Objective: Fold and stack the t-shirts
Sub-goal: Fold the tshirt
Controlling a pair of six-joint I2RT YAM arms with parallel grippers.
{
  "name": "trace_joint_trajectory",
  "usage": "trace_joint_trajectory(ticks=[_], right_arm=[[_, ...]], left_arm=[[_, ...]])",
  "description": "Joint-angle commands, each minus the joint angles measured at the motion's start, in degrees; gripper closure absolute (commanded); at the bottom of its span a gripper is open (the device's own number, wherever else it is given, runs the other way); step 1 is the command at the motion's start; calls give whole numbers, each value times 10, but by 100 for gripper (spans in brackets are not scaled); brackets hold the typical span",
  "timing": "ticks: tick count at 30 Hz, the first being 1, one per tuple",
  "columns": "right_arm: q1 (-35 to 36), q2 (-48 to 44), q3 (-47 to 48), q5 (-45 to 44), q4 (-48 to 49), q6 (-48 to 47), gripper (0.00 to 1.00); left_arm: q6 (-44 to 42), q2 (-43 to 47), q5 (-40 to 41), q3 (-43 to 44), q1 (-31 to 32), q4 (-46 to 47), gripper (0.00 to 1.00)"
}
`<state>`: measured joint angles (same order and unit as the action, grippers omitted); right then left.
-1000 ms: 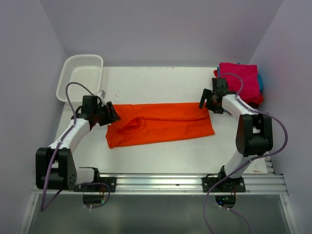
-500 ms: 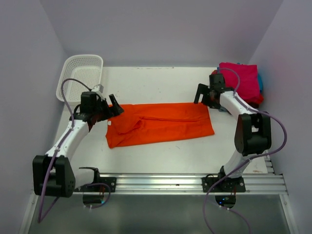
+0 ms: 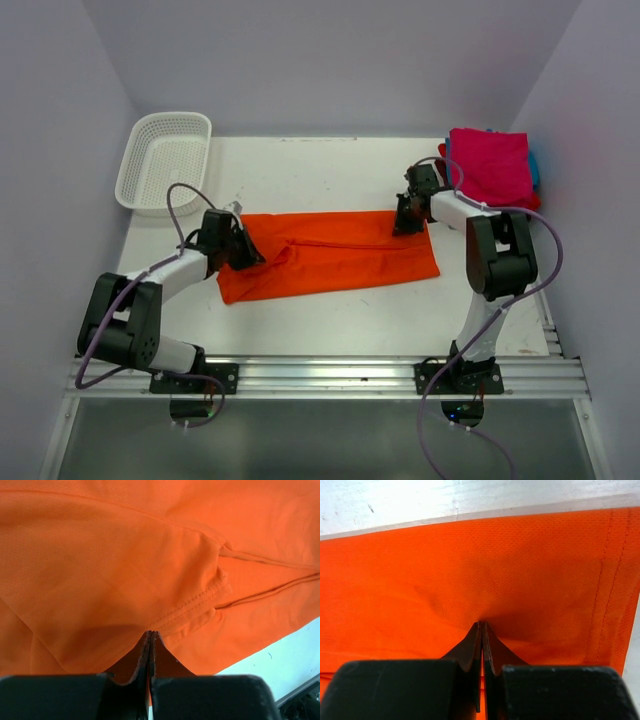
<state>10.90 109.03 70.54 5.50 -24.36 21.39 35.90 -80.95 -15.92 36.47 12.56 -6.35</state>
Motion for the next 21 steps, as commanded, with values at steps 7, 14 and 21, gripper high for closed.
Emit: trace_joint_trajectory(ticks=[7,14,21], right_arm=[[65,-29,-56,-123,-51,-17,100],[176,-86,-165,-82,-53,15,100],[270,-158,-274,-58,-34,93,100]], left_arm=[[46,-126,75,48,-3,55,100],[57,-291,42,246,-10,65,100],[15,-467,-11,500,-19,-23,100]])
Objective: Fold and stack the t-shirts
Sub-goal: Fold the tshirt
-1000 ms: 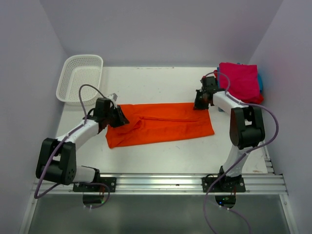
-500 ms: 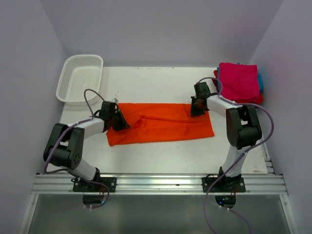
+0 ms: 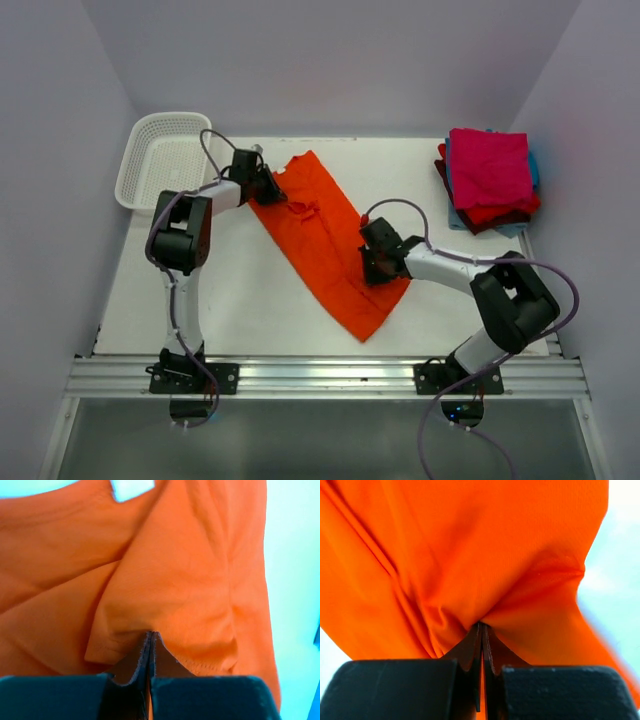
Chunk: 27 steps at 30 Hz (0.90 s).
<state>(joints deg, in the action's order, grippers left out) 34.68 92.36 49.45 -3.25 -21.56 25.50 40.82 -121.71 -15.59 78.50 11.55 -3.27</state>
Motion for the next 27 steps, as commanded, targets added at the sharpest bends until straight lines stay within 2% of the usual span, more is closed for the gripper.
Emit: trace_joint_trajectory(ticks=[1,4,8,13,18,23,24,26,27], right_arm=[[42,1,-70,31,-60,60,100],[79,-19,-88,30,-55,104,100],[130,-24,-92,12,-48,166,100],[175,-1,-77,-12,-46,206,100],[190,11,-65,-20,-46,219,100],[203,-35,-51,-31,-32,203,100],[203,-49,-50,-31,-26,198,94],[204,-92,-52,-24,11,176,63],[204,-106,-52,-24,11,169,60]], left_arm=[[-38,-99,-24,107,-9,-62,100],[-55,-178,-115,207,-10,-65,100],[-65,-250,-181,318,-7,-70,100],[-74,-301,-227,380,-7,-50,100],[-79,-328,-261,434,-6,-31,100],[-75,-297,-307,436,-11,53,100],[-86,-257,-305,428,-11,62,100],[-105,-174,-290,396,-12,99,99],[-110,-143,-290,383,-12,99,99]])
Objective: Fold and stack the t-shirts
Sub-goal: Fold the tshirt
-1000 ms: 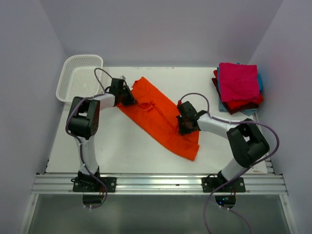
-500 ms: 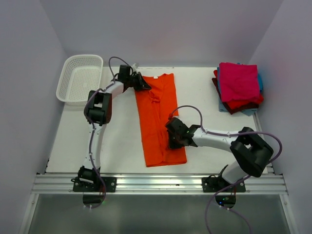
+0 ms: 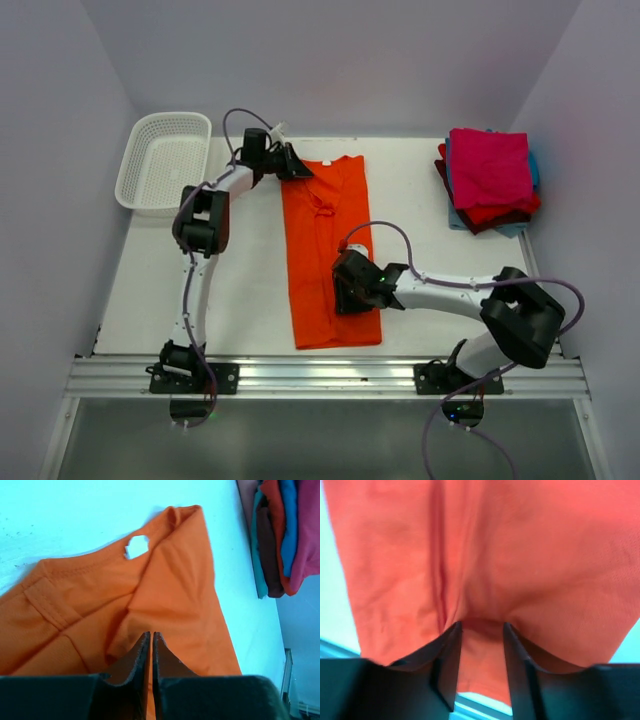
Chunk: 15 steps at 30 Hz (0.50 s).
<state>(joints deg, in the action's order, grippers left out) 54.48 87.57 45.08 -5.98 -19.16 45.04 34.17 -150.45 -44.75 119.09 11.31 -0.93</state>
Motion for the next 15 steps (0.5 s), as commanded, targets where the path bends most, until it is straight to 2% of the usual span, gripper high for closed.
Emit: trace_joint_trajectory(ticks=[1,3,4,5,6,7,9,10,12,13,15], right_arm=[[6,-73,-6,5,2,-32,56],[6,-122,-5,11,18,-54,44],[6,-140,-3,9,25,-58,21],[6,-155,-2,5,27,-66,2],[6,-185,-3,5,30,-69,1],[6,-199,-5,1,28,-72,1],[5,-223,-14,-7,18,-76,1],[4,-243,-27,-14,14,-79,1],[3,-260,-46,-43,12,-78,1],[-1,-273,-62,-44,11,-79,1],[-6,-286,-73,-42,-4,-76,1]], left_arm=[[-50,177,11,-36,-9,88,90],[-60,280,26,-86,-9,91,76],[-64,316,40,-137,-8,82,65],[-67,352,54,-168,-4,69,59],[-74,424,69,-202,-1,52,55],[-78,462,88,-287,3,30,54],[-68,571,123,-388,23,15,53],[-58,604,146,-484,30,11,53],[-11,694,150,-593,53,41,53],[-7,714,145,-661,63,31,51],[-8,750,150,-714,90,-10,50]])
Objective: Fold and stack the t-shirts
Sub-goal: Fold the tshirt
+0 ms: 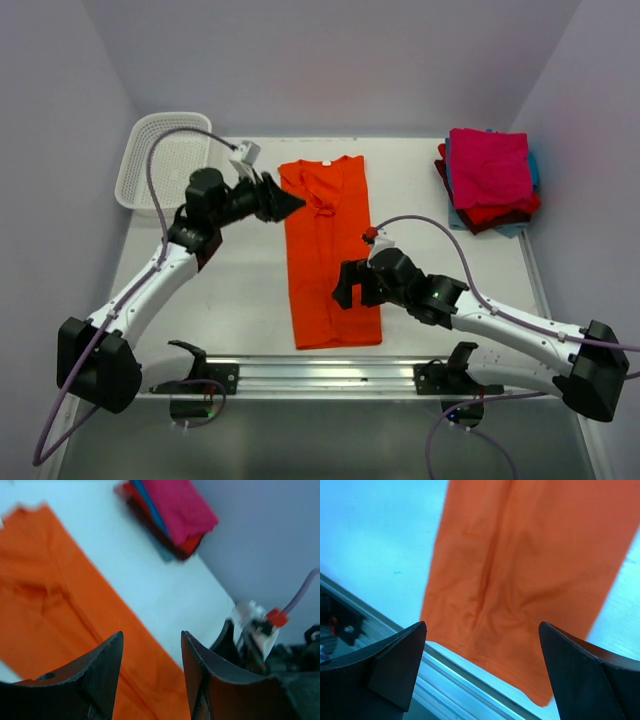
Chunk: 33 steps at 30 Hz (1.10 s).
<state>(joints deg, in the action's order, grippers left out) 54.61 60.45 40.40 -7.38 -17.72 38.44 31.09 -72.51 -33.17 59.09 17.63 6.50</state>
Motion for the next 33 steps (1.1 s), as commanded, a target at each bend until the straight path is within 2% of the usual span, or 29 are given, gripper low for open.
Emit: trace_joint_trajectory(ticks=[1,3,5,10,15,23,27,33], right_arm=[[-12,-32,-38,-29,-36,-5,1],[-17,-56,-58,-29,-45,21,7],[-29,-88,-87,-19,-56,47,20],[-45,-150,-130,19,-90,93,21],[-45,-183,-150,33,-128,125,20],[-45,-179,-234,114,-81,203,30],[-46,-149,-239,120,-48,204,32],[-46,-103,-236,129,-21,198,34]], left_arm=[[22,7,29,-166,39,-97,46],[61,68,25,-224,78,-85,41],[108,100,18,-300,118,-45,35],[161,148,24,-381,159,-40,31],[223,177,42,-410,216,-54,29],[294,160,107,-436,317,-137,29],[297,117,137,-424,340,-170,29],[308,108,187,-424,347,-196,29]])
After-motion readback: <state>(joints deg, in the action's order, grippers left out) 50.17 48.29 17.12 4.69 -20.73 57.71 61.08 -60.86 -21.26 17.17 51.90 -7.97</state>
